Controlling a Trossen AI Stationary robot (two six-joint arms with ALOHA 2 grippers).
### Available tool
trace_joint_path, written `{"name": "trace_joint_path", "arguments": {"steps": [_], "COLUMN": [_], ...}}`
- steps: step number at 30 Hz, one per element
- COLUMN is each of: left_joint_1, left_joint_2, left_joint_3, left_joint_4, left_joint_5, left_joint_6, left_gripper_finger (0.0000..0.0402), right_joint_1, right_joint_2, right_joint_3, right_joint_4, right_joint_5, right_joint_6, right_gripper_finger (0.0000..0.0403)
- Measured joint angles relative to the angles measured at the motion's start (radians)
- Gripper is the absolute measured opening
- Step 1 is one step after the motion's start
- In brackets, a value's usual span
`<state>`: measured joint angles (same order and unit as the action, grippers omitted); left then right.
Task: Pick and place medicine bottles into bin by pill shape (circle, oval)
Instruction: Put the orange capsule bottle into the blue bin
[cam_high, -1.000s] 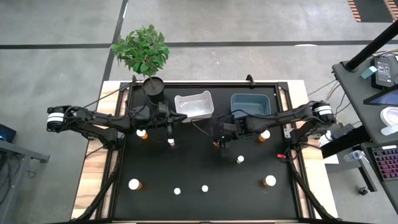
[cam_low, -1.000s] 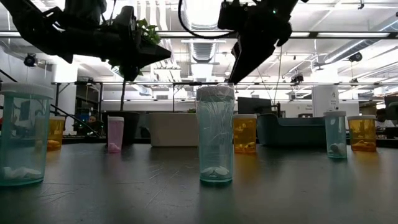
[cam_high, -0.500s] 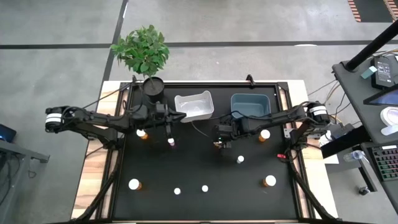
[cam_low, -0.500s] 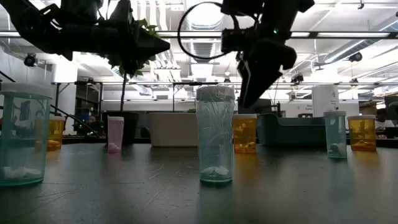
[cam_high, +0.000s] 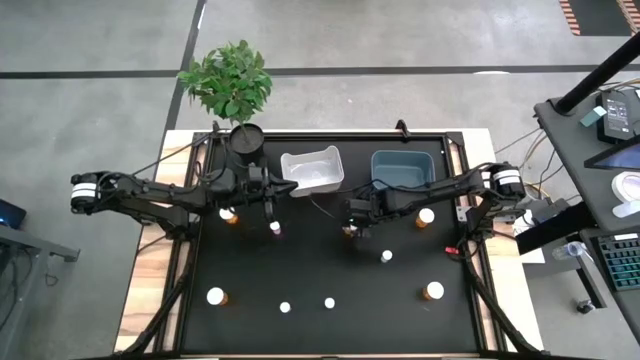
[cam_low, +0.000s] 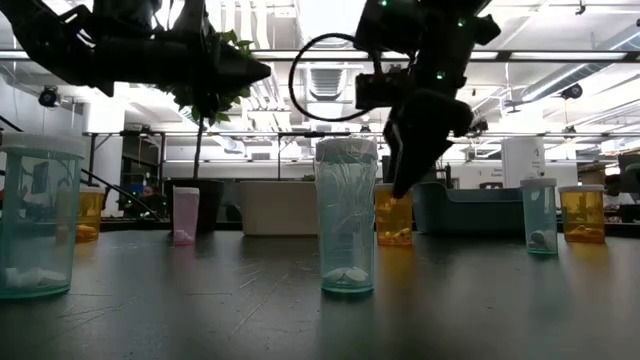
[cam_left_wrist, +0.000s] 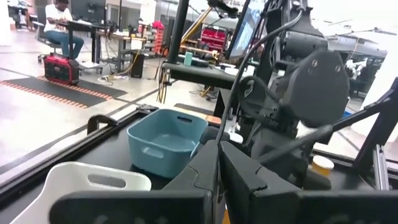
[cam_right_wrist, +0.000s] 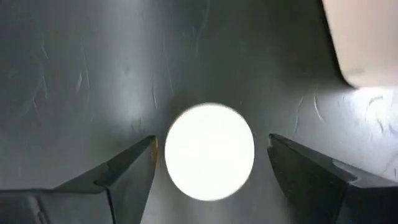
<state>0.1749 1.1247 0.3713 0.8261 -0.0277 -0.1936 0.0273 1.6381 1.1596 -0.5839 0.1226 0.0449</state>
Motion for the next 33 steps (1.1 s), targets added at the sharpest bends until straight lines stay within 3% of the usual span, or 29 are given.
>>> {"name": "trace_joint_path", "arguments": {"steps": [12, 21, 27, 33], "left_joint_1": [0.000, 0.000, 0.000, 0.000], "left_joint_2": [-0.001, -0.001, -0.001, -0.001], "left_joint_3": [-0.003, -0.003, -0.004, -0.004], "left_joint_4": [0.003, 0.003, 0.003, 0.003], "left_joint_5": [0.000, -0.001, -0.001, -0.005], "left_joint_6": [0.000, 0.000, 0.000, -0.007], "left_gripper_finger": [0.0000, 0.0000, 0.0000, 0.0000], "right_joint_1": [0.000, 0.000, 0.000, -0.007], "right_joint_2": [0.000, 0.000, -0.009, -0.098], "right_joint_3": [-0.018, -0.019, -0.019, -0.020], "right_joint_4": [0.038, 0.038, 0.032, 0.005], "right_joint_5": [0.000, 0.001, 0.000, 0.008], "right_joint_6": [0.006, 0.003, -0.001, -0.006], "right_gripper_finger": [0.0282, 0.0192, 0.0202, 0.0210]}}
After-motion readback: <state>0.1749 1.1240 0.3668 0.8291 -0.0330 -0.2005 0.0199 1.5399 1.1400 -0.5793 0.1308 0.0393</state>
